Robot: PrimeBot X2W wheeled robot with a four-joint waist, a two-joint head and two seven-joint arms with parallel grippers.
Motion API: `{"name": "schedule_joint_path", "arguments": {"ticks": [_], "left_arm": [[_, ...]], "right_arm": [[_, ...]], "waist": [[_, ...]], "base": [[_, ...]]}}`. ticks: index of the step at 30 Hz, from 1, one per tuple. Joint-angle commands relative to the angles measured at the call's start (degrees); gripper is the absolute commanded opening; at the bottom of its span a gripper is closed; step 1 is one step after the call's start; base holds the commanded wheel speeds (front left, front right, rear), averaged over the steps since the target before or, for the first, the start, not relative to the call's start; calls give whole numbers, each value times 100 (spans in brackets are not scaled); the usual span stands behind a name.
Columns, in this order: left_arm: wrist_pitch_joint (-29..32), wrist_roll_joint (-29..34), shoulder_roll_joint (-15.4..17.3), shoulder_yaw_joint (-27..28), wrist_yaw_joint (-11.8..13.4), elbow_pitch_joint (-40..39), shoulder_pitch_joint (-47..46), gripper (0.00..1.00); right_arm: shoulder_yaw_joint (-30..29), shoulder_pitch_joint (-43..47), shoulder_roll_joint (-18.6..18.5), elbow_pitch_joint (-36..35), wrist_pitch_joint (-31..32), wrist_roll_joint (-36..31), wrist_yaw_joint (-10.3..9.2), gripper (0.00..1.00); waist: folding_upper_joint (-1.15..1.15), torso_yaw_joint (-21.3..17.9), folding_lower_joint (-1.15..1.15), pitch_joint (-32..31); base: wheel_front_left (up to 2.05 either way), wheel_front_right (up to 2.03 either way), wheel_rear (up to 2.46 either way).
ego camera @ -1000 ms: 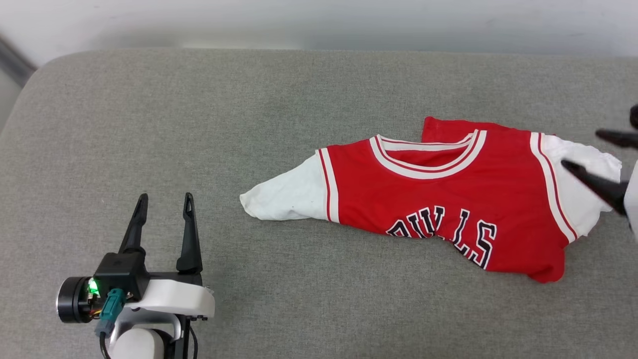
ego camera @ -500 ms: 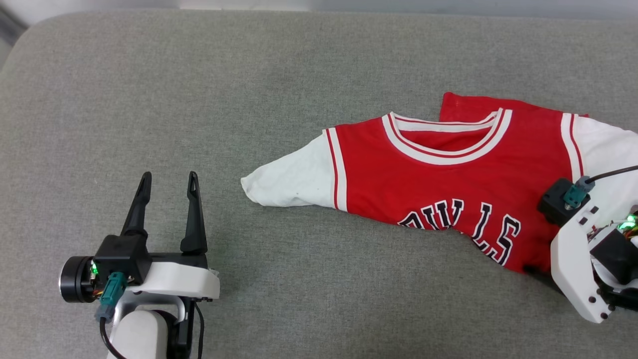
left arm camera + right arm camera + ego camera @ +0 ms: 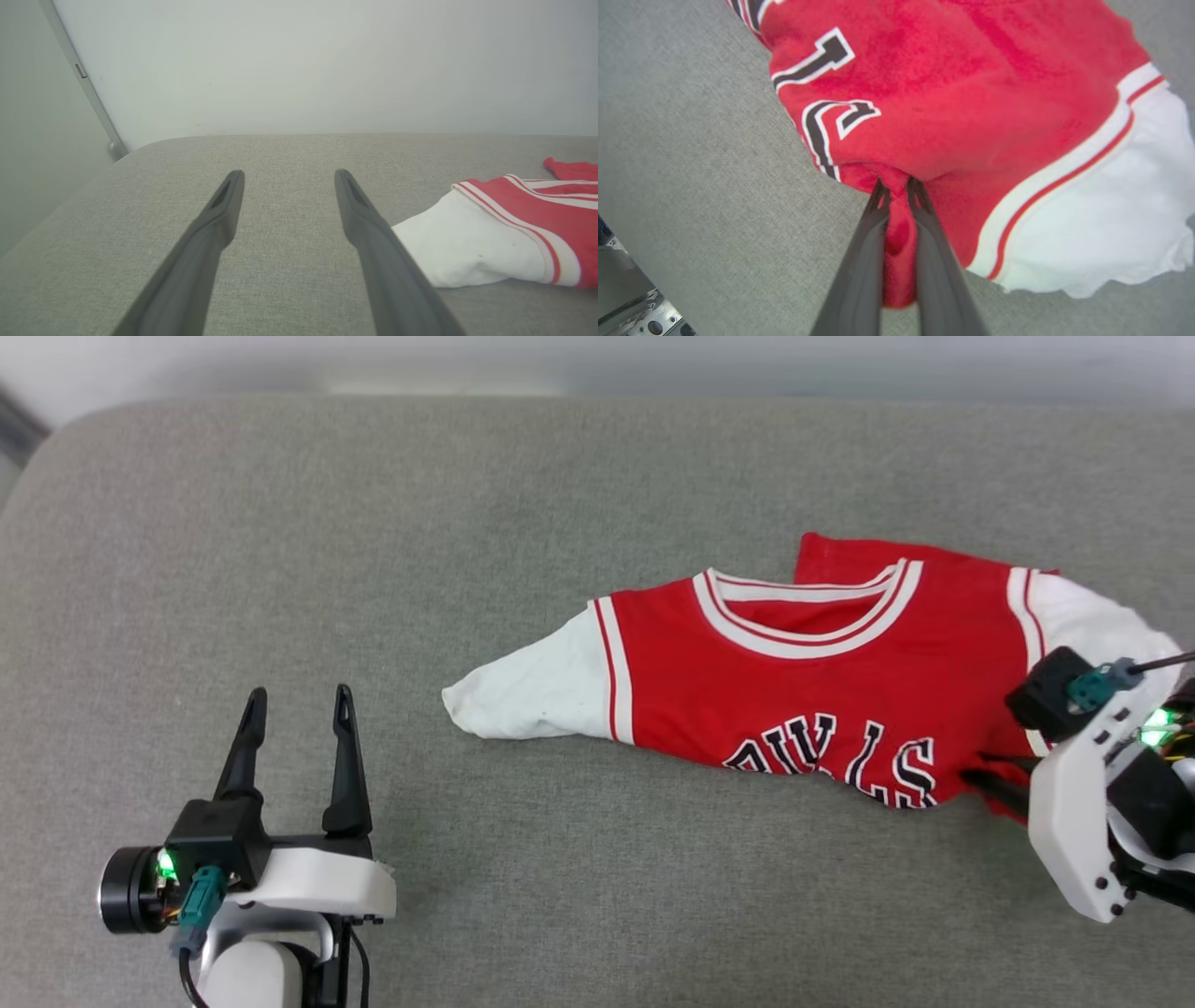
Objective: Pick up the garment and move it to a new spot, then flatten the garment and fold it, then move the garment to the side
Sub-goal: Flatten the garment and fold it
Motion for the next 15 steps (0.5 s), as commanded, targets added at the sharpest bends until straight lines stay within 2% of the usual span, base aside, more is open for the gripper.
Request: {"name": "schedule_joint_path", "arguments": {"ticks": [1,8,12,15], "left_arm": [[-15,17,8,17,-22,10,80,100],[-15,41,-1,82,-37,-19,315,100],[-15,45,-8,72,-52,-27,400,100],[-15,52,-13,69,-67,-22,430,100]], "right_arm": [[-1,14,-115,-149,-116,66,-4,0],[-53,936,-503,-875,-413,266,-4,0],[0,1742,-485,-779,-482,314,-3,0],[27,2204,-326,-526,-577,269,-3,0]], "waist": [[0,-106,0,-187],[0,-250,0,-465],[0,-261,0,-510],[0,-263,0,-540]], "base": [[0,0,0],[0,0,0],[0,0,0],[0,0,0]]}}
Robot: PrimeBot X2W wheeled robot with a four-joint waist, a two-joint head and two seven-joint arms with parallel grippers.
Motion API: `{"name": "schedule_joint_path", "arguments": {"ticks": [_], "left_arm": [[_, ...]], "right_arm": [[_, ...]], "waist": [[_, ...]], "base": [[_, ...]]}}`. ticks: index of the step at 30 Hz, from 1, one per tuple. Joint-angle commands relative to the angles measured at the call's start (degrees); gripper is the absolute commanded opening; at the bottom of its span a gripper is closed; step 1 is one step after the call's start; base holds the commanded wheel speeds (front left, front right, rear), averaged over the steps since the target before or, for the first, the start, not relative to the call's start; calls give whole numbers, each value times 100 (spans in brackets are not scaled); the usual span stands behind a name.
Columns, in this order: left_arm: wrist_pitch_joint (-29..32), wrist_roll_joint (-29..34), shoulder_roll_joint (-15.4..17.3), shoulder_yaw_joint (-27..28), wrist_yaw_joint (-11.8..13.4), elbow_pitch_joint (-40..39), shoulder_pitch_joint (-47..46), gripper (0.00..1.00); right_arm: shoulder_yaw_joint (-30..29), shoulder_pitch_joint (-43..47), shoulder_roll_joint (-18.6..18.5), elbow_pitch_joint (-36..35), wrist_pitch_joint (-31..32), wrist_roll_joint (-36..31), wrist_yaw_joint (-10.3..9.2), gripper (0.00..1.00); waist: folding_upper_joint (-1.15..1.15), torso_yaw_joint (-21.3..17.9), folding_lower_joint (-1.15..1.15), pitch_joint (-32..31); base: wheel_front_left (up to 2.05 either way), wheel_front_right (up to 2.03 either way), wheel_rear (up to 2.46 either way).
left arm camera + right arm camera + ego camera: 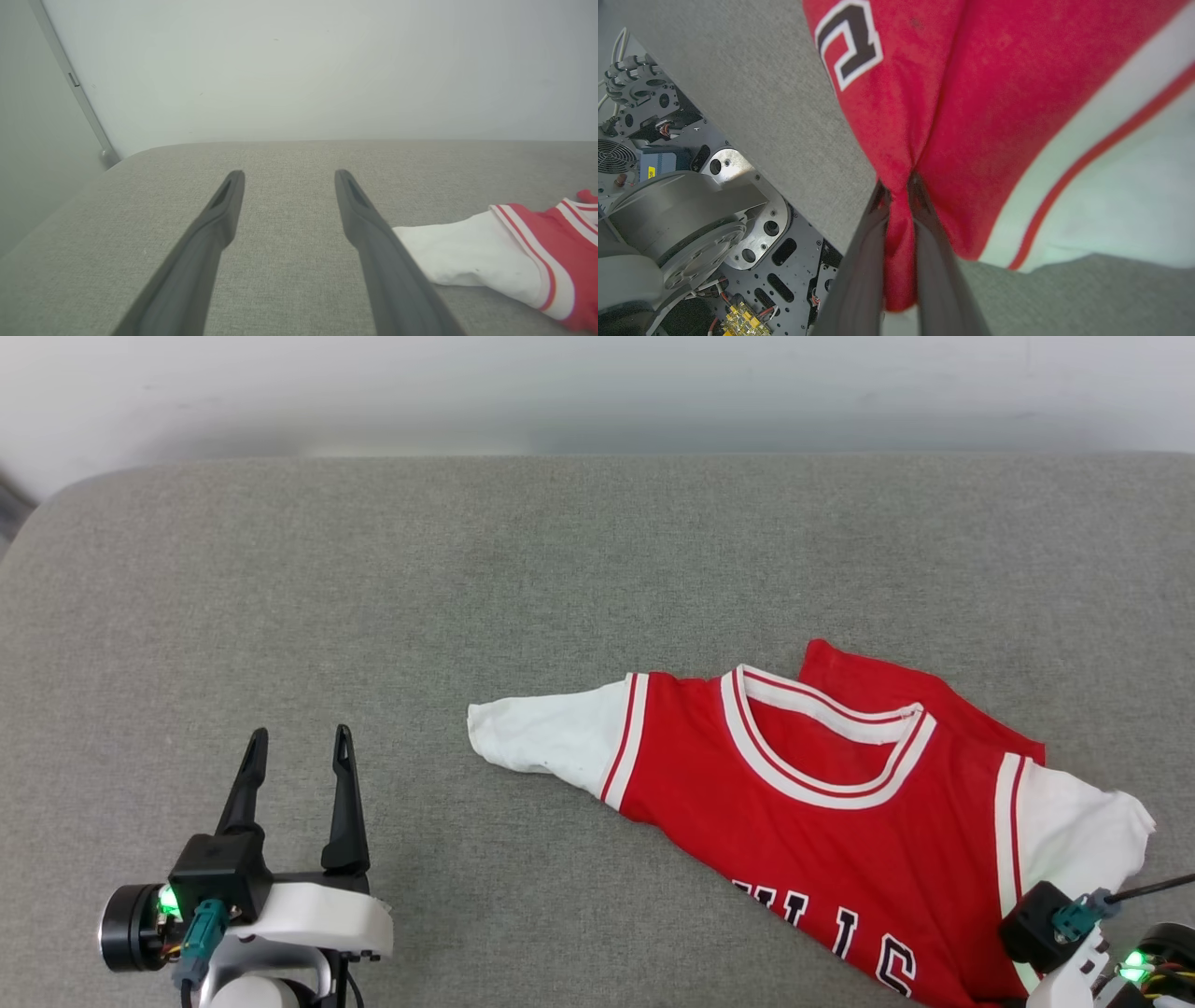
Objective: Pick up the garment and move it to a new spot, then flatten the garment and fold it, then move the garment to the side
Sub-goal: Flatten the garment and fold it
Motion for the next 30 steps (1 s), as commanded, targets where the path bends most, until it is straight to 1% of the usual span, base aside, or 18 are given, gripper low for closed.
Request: {"name": "schedule_joint_path", "arguments": {"ticks": [1,2,3,4,6,9,14,18,21,24,27,30], "left_arm": [[-15,28,-1,17,-21,2,78,100],[-15,29,1,26,-25,6,92,100],[-15,26,9,43,-22,13,127,100],[-15,24,17,56,-18,17,164,100],[-15,33,29,78,-17,27,223,100],[-15,55,24,85,4,39,290,100],[-15,69,11,62,33,0,329,100],[-15,68,-1,44,46,-67,286,100],[-15,59,-3,30,23,-118,213,100],[-15,52,-6,5,-7,-148,113,100],[-15,56,-16,-33,-18,-154,10,100],[-15,50,-26,-76,-4,-163,-96,100]], "right_arm": [[-61,111,97,120,-123,-126,-2,0],[-133,188,169,205,-213,-185,-4,0],[-219,227,249,247,-302,-238,-5,85],[-351,229,306,264,-393,-303,-4,100],[-580,238,303,193,-448,-392,-4,100],[-1058,234,173,-49,-469,-506,-4,100],[-2207,261,-134,-590,-346,-453,-4,100],[-3186,209,-355,-671,53,-471,-3,100],[-3706,249,-471,-479,612,-263,-3,100],[-3968,269,-557,-264,1205,-116,-3,100],[-4019,317,-609,-36,1796,-39,-3,100],[-4021,286,-457,245,2144,-54,-3,100]], "waist": [[0,-10,0,-21],[0,-18,0,-36],[0,-39,0,-59],[0,-64,0,-88],[0,-104,0,-150],[0,-158,0,-244],[0,-197,0,-291],[0,-206,0,-199],[0,-185,0,-73],[0,-134,0,88],[0,-71,0,250],[0,-8,0,413]], "base": [[0,0,0],[0,0,0],[0,0,0],[0,0,0],[0,0,0],[0,0,0],[0,0,0],[0,0,0],[0,0,0],[0,0,0],[0,0,0],[0,0,0]]}}
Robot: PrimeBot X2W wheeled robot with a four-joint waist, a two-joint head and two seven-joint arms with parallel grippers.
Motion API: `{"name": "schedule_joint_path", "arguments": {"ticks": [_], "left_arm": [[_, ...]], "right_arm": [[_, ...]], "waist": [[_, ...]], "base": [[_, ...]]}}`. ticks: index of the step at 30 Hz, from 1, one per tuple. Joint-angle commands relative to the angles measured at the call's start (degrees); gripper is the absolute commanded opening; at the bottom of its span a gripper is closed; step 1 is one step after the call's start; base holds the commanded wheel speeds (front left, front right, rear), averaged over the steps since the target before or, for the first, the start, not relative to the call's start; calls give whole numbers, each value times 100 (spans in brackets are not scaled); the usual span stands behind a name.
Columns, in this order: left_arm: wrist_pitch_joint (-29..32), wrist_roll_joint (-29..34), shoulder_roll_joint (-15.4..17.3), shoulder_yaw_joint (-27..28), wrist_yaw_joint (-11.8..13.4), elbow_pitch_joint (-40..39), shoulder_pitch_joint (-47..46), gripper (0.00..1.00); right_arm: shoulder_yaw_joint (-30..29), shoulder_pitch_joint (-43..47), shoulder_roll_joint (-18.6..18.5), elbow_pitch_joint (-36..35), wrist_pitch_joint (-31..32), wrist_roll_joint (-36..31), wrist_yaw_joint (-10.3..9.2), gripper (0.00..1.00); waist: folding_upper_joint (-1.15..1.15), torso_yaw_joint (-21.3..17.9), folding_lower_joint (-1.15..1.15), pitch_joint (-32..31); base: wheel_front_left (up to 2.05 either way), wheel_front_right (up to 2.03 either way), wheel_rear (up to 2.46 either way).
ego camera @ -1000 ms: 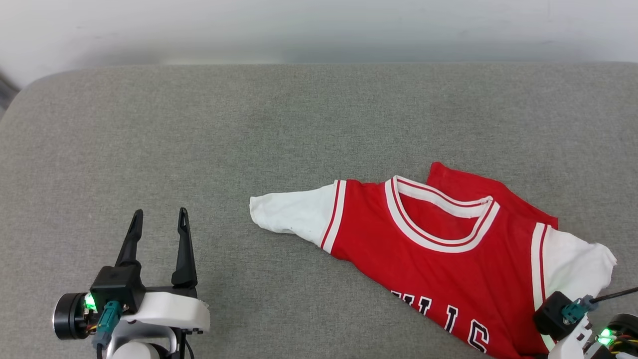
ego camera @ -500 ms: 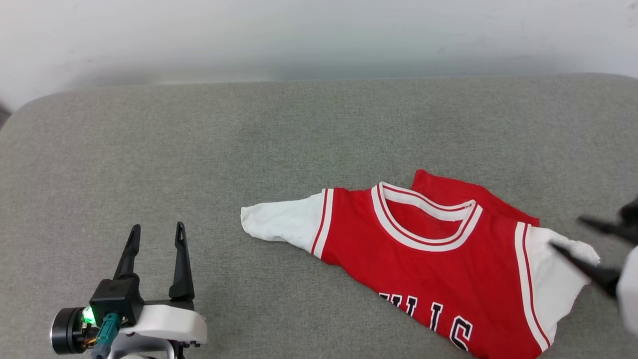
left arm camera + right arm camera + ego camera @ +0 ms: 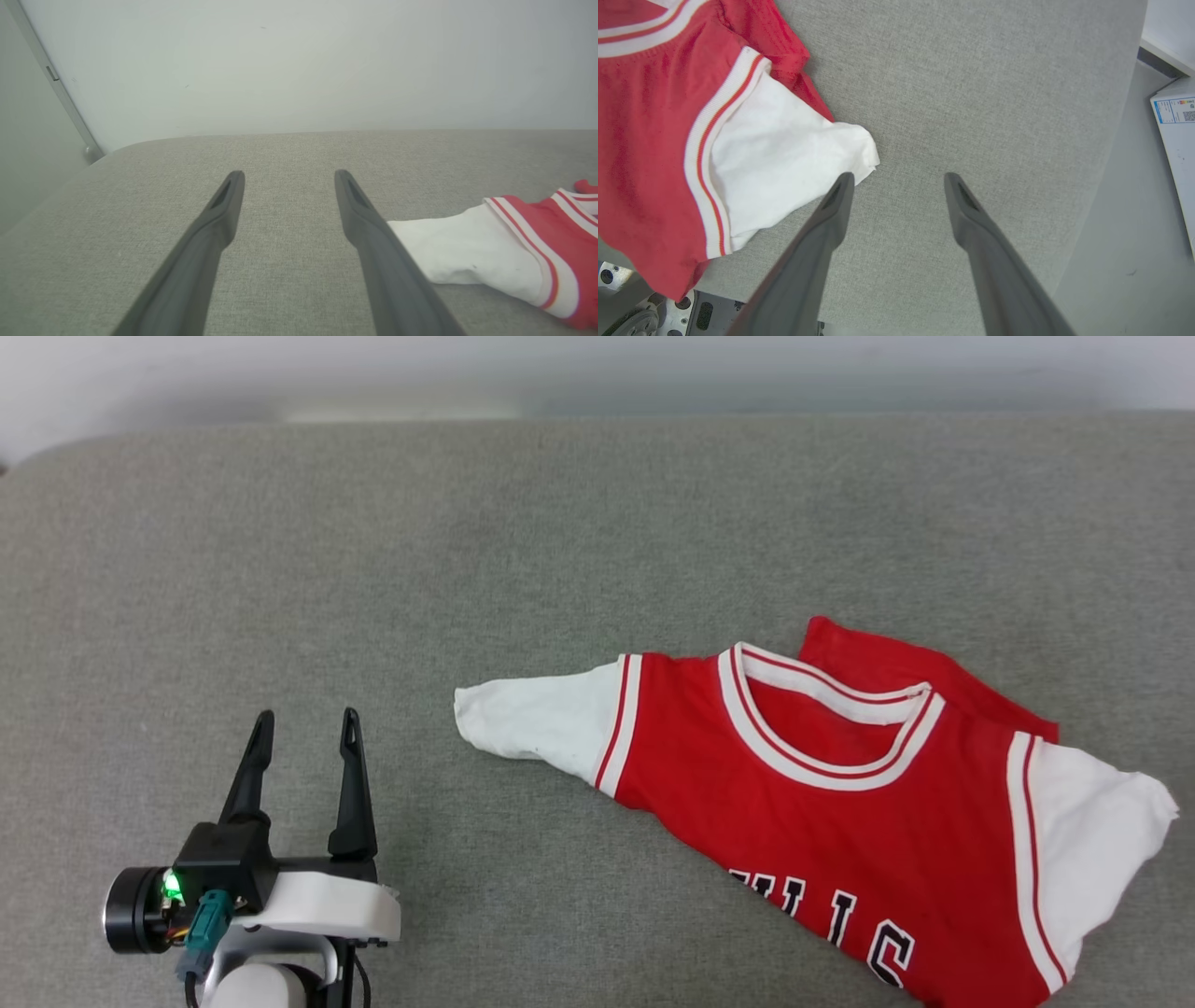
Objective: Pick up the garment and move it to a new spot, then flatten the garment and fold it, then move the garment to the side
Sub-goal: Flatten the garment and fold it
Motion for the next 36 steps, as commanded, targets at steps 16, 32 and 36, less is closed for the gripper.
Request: {"name": "schedule_joint_path", "arguments": {"ticks": [16,32,36], "left_arm": [[-15,45,-12,-46,-39,-34,-497,100],[-15,180,376,97,-187,39,-715,100],[34,169,628,38,-354,123,-1095,100]], "right_arm": [[1069,-222,1251,1381,146,-429,6,99],[472,-493,498,558,-1279,-214,-5,0],[97,-122,389,46,-1516,-289,-4,0]], "waist": [[0,255,0,860],[0,-158,0,1],[0,-222,0,-90]], "base": [[0,0,0],[0,0,0],[0,0,0]]}}
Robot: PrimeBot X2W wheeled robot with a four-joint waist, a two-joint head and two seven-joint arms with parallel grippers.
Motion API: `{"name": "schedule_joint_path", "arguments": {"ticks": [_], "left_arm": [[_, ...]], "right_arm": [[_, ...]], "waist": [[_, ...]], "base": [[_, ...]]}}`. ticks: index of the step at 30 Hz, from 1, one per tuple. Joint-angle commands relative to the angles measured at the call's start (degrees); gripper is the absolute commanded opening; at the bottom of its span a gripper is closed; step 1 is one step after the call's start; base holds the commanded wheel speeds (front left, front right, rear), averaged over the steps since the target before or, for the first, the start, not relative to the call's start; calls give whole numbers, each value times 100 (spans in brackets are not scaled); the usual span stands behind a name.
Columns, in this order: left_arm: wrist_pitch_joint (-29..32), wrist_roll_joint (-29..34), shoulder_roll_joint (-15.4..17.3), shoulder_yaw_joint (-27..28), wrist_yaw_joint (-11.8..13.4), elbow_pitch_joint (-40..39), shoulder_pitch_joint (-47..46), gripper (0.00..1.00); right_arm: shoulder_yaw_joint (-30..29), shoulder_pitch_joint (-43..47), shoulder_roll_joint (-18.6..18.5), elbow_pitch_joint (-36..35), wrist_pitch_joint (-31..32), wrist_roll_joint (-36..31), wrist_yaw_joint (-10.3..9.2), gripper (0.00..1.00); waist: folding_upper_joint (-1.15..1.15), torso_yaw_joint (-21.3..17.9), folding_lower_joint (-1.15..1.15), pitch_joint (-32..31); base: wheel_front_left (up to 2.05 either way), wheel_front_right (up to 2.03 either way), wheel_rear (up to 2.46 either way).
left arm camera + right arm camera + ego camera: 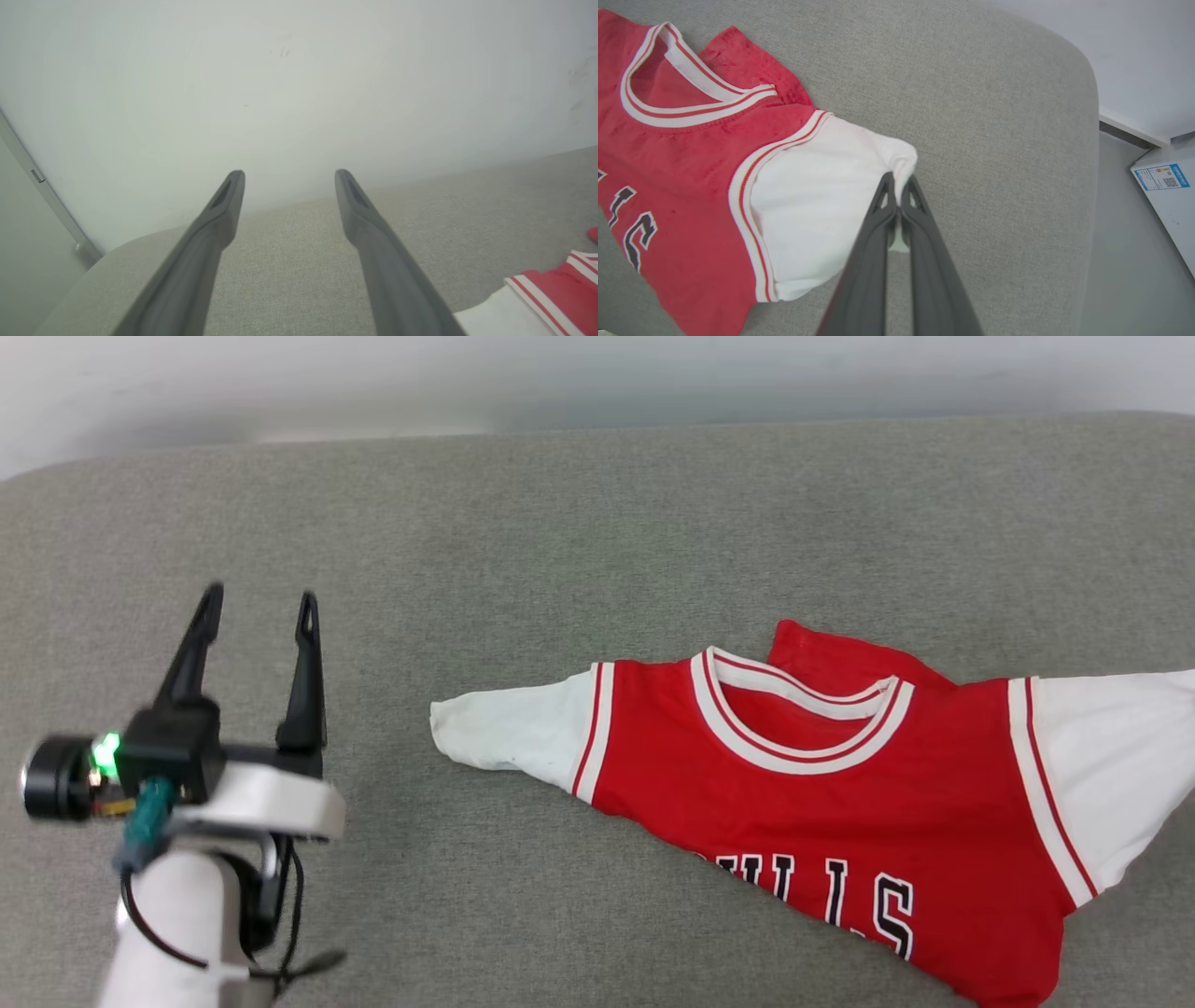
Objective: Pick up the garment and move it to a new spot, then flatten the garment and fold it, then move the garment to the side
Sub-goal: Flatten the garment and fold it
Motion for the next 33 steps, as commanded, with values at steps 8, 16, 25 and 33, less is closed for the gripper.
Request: {"name": "schedule_joint_path", "arguments": {"ticks": [8,16,25,33], "left_arm": [[1234,-261,744,-501,-352,139,-1294,100],[3711,-1825,1905,-2227,-389,182,-2478,100],[5967,-3644,2897,-4022,-391,162,-3360,100],[6908,-4410,3348,-5217,-392,438,-3748,100]], "right_arm": [[-670,834,321,-856,13,-392,-4,0],[-1002,1156,722,-1400,133,-760,-4,0],[-1044,984,918,-1597,147,-931,-4,0],[-869,701,972,-1521,87,-949,-4,0]], "waist": [[0,-176,0,31],[0,-362,0,278],[0,-581,0,668],[0,-752,0,959]], "base": [[0,0,0],[0,0,0],[0,0,0],[0,0,0]]}}
